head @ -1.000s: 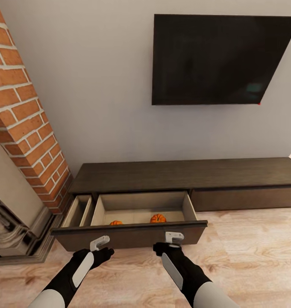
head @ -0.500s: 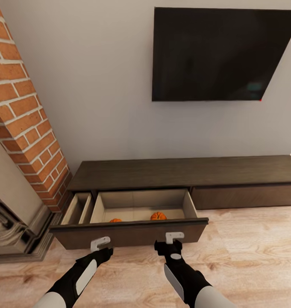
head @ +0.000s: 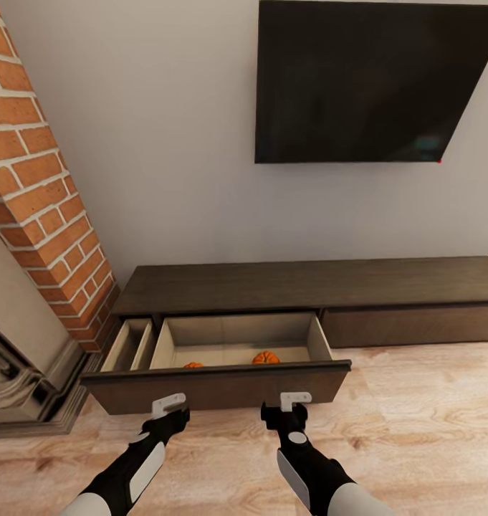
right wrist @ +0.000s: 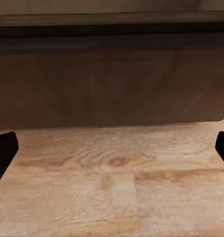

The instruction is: Place each of the two pumpkins and all three candles from the living room inside a cabinet in the living room (use any cabinet), then make sure every cabinet is closed, and position the cauldron so it is next to a table in the living room.

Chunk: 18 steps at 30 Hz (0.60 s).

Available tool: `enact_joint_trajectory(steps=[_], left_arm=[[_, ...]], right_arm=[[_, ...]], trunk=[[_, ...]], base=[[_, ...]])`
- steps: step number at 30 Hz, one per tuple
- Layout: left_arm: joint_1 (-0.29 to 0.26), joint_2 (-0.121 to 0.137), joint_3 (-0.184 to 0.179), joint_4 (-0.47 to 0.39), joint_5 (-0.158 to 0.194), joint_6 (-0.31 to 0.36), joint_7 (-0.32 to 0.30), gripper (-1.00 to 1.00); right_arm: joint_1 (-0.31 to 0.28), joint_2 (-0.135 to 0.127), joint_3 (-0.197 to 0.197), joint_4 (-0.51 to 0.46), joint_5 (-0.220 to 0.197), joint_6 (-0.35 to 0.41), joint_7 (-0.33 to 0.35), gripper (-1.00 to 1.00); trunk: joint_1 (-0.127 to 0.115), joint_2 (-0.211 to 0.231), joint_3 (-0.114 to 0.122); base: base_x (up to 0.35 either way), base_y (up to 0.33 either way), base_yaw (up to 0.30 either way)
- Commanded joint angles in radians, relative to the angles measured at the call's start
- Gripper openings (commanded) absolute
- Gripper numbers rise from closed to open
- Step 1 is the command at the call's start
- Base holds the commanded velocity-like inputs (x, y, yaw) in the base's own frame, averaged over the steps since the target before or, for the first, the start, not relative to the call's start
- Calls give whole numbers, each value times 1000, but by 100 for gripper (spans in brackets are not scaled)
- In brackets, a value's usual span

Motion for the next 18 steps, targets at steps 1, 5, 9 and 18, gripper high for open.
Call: enact_joint_trajectory(steps=[1, 5, 9, 18], left_arm=[[0, 0, -10, 1, -1, -20, 0, 100], [2, 0, -25, 2, -3, -74, 0, 100], [4, 0, -29, 2, -4, -105, 0, 100], [30, 0, -30, 2, -36, -183, 0, 100]], right_arm=[[0, 0, 0, 2, 0, -15, 0, 100], [0, 0, 1, 22, 0, -45, 0, 100], [-1, 0, 0, 30, 0, -81, 0, 100], [0, 0, 1, 34, 0, -153, 2, 100]], trunk=[[4, -7, -3], [19, -35, -16], [35, -63, -28], [69, -126, -56]], base=[[0, 0, 0], [0, 0, 0], [0, 0, 0], [0, 0, 0]])
